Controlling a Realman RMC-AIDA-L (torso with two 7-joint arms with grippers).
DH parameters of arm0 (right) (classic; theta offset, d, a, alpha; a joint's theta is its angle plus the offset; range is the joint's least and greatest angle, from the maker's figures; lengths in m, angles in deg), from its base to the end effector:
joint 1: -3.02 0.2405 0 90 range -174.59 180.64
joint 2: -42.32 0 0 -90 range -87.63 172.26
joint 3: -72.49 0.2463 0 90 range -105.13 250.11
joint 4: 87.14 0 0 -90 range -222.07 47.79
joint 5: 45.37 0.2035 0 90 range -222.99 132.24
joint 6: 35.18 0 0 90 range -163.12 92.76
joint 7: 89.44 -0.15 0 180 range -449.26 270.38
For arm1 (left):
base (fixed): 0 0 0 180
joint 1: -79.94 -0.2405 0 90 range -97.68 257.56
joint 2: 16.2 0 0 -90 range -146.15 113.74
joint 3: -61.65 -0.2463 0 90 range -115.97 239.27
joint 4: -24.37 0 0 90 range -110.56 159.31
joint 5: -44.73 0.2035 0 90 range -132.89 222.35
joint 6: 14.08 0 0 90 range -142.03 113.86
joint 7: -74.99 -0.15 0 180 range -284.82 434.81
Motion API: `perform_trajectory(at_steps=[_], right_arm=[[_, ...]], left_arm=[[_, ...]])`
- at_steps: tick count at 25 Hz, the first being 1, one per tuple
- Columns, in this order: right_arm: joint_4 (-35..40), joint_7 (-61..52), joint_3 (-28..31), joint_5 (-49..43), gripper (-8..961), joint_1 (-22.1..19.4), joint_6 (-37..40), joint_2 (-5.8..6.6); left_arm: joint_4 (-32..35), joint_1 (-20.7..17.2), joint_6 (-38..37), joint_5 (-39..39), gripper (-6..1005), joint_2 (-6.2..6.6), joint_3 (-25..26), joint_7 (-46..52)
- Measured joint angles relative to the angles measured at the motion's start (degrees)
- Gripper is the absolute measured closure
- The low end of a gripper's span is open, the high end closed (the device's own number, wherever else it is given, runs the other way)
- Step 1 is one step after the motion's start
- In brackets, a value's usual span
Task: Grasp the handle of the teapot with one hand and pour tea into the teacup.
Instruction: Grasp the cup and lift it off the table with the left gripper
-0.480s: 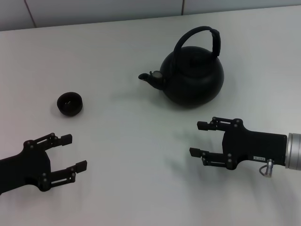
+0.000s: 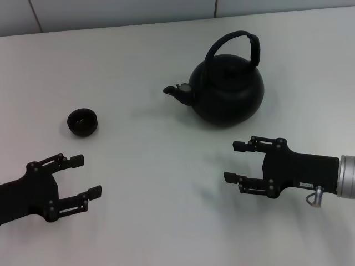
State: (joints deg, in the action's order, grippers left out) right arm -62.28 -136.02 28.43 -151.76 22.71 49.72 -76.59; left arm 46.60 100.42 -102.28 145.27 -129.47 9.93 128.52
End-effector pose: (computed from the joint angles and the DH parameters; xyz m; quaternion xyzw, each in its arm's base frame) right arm 0.3046 0.2575 -0.0362 -0.9450 0.1197 0.2315 0.1976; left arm -0.3096 0.2578 -0.0130 -0.9457 -0.1551 -0.2403 0.1541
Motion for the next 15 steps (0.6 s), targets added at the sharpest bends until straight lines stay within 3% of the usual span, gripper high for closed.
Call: perform_trajectory(at_steps=[8, 9, 15], right_arm=[[-0.04, -0.04, 1.19, 0.05, 249, 0.0, 0.39, -0.08], [-0.07, -0.02, 1.58, 0.05, 249, 0.0, 0.46, -0.09], [-0.02, -0.02, 1.72, 0.39, 249, 0.0, 0.62, -0.17]], left_arm=[[0.01, -0.35, -0.21, -0.02, 197, -0.37, 2.44, -0.01], [-0.23, -0.55, 0.21, -0.05, 197, -1.45, 9.18, -0.58], [-0.76, -1.32, 3.06, -0.09, 197, -4.91, 23.72, -6.76]])
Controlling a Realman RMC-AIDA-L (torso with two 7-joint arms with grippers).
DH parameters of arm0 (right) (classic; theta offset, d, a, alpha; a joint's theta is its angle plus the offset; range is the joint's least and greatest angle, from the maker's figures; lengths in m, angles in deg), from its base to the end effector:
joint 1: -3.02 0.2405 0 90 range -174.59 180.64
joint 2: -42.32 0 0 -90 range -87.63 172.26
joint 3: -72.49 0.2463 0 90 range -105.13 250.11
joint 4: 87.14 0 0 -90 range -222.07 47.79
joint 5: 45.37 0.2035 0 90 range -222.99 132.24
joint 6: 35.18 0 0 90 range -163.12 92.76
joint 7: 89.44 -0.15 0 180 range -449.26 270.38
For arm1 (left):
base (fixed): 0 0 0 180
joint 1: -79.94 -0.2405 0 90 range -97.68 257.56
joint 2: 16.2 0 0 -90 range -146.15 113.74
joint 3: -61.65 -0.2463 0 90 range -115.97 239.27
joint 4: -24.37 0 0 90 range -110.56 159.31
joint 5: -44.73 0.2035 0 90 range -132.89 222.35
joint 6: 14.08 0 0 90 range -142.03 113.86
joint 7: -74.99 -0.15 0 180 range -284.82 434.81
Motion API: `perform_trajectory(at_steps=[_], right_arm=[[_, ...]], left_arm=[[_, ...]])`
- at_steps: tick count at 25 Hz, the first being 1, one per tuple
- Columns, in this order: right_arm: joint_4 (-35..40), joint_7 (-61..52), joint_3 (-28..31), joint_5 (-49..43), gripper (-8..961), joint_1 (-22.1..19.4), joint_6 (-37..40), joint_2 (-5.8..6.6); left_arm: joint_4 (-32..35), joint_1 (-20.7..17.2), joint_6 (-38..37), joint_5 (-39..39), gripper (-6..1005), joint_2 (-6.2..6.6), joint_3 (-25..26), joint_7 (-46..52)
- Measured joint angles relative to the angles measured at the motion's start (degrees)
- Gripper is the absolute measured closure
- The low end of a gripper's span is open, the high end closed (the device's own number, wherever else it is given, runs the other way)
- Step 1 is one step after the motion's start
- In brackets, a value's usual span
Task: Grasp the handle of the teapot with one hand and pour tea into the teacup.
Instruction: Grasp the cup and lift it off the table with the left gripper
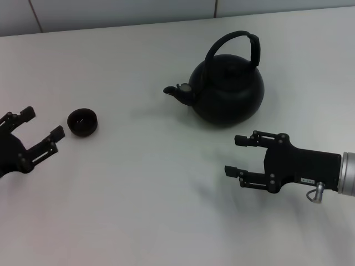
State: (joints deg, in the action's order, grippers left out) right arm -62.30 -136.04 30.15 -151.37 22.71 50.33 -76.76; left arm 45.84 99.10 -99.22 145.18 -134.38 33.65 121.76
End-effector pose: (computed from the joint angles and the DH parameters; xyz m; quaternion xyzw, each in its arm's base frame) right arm 0.3034 0.2594 -0.0329 -0.9391 0.1239 0.2430 0.2089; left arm -0.3204 0.2755 0.0056 -0.8685 -0.1901 -0.3057 0.3409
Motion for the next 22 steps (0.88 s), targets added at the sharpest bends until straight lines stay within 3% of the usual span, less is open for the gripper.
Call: perform_trajectory(at_steps=[9, 16, 22], right_arm=[[0.03, -0.05, 0.08, 0.36, 249, 0.0, 0.74, 0.04], [0.03, -0.27, 0.38, 0.36, 249, 0.0, 0.8, 0.15], [0.03, -0.29, 0.47, 0.36, 249, 0.0, 0.81, 0.17]], left_arm=[[-1.46, 0.37, 0.46, 0.18, 203, 0.06, 1.11, -2.12], [-1.19, 0.8, 10.28, 1.4, 213, -0.13, -4.69, -3.97], [-1.49, 1.01, 11.37, 1.25, 221, -0.31, -5.61, -4.55]])
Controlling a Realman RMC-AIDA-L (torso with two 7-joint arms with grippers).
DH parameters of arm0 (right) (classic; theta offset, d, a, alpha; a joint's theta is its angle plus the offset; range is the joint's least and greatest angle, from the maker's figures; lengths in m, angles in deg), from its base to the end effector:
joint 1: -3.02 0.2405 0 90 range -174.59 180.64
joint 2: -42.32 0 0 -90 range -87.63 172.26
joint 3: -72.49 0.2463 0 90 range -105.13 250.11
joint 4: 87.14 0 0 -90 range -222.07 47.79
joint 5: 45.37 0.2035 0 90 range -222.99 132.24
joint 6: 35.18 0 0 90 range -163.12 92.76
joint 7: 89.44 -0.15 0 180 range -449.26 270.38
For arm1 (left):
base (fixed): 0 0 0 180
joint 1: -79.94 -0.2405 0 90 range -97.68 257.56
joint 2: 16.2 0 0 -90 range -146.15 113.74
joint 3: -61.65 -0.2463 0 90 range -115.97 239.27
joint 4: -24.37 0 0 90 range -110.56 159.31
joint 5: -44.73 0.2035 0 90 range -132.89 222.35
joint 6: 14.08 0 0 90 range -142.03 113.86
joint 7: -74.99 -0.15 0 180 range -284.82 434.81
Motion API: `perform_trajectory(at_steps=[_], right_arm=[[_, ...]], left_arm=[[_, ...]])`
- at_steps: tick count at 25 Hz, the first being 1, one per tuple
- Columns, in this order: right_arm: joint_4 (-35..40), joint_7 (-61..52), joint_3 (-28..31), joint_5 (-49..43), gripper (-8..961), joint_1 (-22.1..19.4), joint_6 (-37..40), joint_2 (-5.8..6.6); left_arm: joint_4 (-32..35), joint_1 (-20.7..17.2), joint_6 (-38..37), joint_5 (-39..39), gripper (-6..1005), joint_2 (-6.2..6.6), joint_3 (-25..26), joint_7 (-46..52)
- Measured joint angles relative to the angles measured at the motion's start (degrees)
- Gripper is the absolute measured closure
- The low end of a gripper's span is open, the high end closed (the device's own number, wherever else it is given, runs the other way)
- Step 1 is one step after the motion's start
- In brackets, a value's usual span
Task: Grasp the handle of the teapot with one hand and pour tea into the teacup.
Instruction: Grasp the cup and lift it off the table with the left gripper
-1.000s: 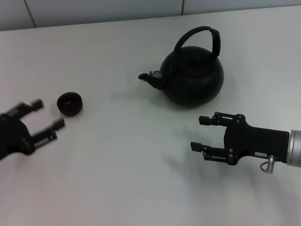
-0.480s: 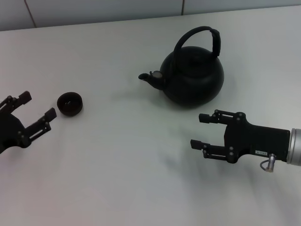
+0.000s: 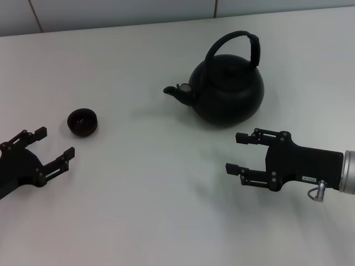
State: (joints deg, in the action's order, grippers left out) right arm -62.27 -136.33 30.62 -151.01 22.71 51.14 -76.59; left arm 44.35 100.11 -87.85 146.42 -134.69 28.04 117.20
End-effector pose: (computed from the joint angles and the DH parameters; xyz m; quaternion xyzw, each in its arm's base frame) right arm 0.3024 0.2598 -0.0299 -0.9367 0.1249 0.2505 0.2106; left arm -0.3365 0.2820 -0.0191 -0.8973 -0.1844 -0.2083 0.3427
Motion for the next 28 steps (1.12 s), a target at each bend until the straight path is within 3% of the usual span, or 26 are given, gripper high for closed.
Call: perform_trajectory(at_steps=[28], right_arm=[[-0.01, -0.11, 1.6, -0.01, 250, -0.05, 1.56, 0.0]], left_arm=[[-6.08, 9.93, 12.22, -0.01, 260, -0.25, -0.14, -0.12]])
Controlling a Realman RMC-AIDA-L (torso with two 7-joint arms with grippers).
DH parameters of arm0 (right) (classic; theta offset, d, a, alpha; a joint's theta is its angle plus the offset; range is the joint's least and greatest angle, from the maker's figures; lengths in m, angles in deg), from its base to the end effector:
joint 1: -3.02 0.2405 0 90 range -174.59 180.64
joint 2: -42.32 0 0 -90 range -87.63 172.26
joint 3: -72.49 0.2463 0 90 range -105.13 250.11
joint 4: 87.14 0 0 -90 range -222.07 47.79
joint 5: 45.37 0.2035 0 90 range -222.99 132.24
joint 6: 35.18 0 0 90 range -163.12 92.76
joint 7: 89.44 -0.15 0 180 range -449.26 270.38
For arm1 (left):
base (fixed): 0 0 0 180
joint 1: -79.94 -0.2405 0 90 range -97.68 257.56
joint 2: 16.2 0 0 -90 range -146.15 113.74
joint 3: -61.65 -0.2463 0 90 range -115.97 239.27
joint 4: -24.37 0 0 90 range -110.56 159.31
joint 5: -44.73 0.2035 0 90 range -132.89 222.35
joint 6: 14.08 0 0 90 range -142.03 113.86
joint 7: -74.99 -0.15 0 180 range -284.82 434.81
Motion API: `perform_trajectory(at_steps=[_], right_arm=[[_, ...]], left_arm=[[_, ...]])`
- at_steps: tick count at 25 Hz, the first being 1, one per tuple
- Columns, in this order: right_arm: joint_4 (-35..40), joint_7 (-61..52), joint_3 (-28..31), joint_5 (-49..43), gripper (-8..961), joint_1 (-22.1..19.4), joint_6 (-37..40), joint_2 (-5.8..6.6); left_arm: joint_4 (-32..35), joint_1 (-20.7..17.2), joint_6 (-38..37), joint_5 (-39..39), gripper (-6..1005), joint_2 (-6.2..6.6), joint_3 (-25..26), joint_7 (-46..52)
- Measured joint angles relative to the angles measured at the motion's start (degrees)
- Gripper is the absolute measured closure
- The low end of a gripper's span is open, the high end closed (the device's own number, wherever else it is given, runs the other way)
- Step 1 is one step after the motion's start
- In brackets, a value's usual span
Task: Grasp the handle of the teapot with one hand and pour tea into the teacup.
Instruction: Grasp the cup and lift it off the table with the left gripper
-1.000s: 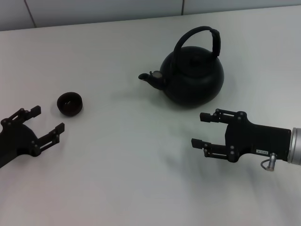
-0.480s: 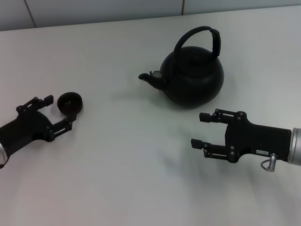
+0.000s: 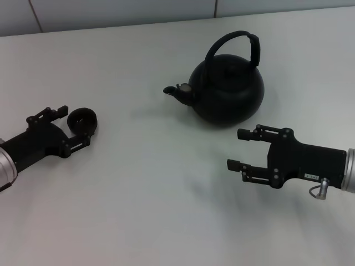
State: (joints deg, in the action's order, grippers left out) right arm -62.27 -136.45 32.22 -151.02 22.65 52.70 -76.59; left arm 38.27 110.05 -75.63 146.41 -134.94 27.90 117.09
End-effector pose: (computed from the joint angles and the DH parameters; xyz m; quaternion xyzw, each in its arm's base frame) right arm 0.3007 0.2593 -0.0259 -0.9319 0.1260 0.2643 0.2142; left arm -0.3131 0.3315 -0.0430 -0.9040 -0.1875 -0.1703 0.3443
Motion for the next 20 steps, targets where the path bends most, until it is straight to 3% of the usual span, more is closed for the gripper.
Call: perform_trajectory(at_steps=[20], right_arm=[[0.07, -0.02, 0.02, 0.0, 250, 0.06, 0.03, 0.0]], left_arm=[[-1.16, 2.2, 2.49, 0.1, 287, -0.09, -1.49, 0.0]])
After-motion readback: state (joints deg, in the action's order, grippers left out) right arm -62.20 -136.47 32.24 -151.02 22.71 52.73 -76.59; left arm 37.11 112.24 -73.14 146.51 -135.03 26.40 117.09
